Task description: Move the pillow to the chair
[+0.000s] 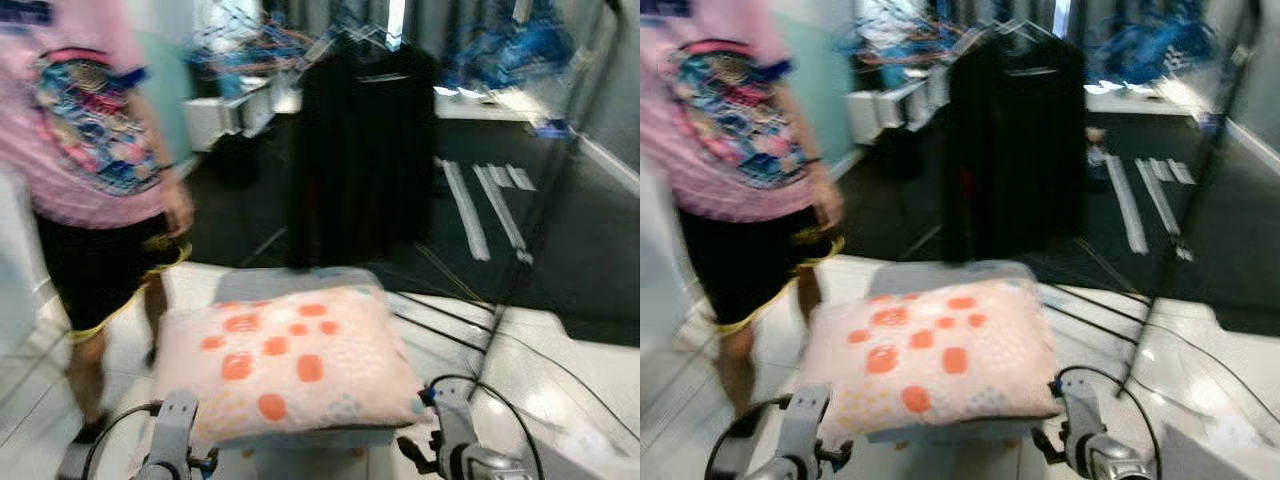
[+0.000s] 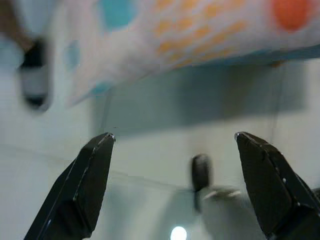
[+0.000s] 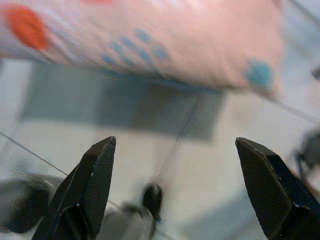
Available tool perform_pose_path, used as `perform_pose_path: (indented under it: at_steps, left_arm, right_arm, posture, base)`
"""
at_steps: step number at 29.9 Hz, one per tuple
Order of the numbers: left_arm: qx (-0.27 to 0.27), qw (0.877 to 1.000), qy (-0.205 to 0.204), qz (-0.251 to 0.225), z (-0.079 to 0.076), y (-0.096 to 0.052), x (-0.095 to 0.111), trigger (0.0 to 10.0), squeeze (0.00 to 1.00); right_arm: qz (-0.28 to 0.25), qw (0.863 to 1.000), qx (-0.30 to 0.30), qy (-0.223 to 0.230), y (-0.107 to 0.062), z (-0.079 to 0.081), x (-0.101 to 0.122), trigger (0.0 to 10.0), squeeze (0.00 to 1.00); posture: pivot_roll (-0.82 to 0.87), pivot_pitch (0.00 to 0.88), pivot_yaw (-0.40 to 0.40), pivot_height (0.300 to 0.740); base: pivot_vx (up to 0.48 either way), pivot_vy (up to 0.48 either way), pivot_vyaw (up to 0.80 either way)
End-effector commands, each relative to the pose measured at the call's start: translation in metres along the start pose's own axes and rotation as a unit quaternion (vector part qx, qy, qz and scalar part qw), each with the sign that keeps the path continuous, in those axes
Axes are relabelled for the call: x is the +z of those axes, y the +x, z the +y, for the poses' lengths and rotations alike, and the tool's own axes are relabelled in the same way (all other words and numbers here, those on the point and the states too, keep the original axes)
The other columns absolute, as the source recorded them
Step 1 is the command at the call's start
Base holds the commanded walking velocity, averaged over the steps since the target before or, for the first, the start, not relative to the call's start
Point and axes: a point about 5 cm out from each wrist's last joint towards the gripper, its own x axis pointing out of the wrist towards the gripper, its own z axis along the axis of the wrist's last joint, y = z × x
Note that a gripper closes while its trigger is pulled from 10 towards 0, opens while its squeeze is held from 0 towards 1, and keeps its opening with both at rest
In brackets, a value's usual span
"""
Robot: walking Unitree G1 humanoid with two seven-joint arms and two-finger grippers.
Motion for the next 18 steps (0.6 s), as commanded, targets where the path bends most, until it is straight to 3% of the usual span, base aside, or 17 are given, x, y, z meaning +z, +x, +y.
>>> perform_pose_path:
  at_steps: [1, 9, 18]
  left_arm:
    - [-0.004, 1.0, 0.004, -0.002, -0.0006, 0.0006, 0.0021, 10.0, 0.0]
    - [-0.003, 1.0, 0.003, -0.004, -0.0018, 0.0009, 0.0028, 10.0, 0.0]
    - [-0.007, 1.0, 0.003, -0.003, -0.0031, 0.0011, 0.0028, 10.0, 0.0]
  right_arm:
    - [0.014, 1.0, -0.004, 0.007, -0.0018, -0.0017, -0.0092, 10.0, 0.0]
    - [0.016, 1.0, -0.02, 0.003, -0.0024, -0.0048, -0.0091, 10.0, 0.0]
    - [0.013, 0.999, -0.035, 0.006, -0.0028, -0.0069, -0.0088, 10.0, 0.0]
  posture:
    - [-0.15, 0.0, -0.017, 0.74]
    - [-0.15, 0.0, -0.018, 0.74]
    - [-0.15, 0.0, -0.019, 0.74]
  base:
    - [0.0, 0.0, 0.78]
    - [0.0, 0.0, 0.78]
    - [0.0, 0.0, 0.0]
